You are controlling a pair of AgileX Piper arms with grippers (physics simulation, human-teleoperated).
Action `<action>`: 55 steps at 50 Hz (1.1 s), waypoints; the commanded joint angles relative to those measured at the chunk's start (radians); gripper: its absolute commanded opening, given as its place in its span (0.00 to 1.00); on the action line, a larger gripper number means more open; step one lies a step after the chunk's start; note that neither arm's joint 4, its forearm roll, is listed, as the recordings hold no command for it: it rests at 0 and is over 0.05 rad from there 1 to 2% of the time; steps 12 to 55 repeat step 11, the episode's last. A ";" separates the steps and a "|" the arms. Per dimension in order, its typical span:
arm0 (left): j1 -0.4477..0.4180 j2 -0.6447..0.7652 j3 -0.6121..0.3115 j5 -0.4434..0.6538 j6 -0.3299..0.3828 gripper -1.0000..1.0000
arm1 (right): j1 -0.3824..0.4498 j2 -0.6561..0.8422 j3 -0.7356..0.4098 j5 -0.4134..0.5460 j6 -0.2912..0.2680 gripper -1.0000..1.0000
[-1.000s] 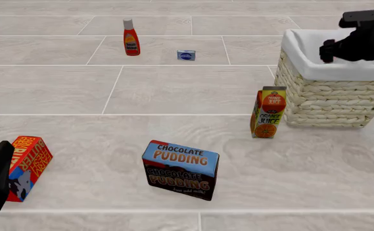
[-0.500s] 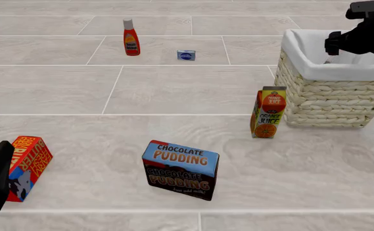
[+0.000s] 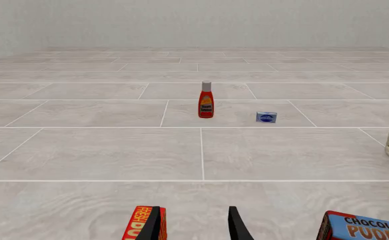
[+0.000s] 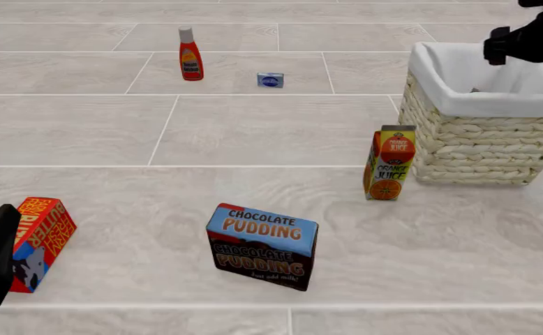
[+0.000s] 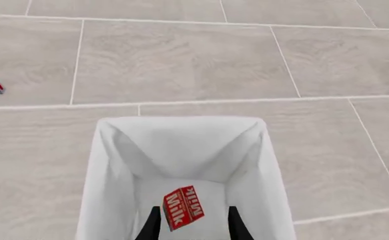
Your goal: Pick the milk and place it in the basket.
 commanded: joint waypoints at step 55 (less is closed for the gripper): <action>0.000 0.000 0.000 0.000 0.000 1.00 | 0.004 -0.113 0.096 -0.036 0.003 1.00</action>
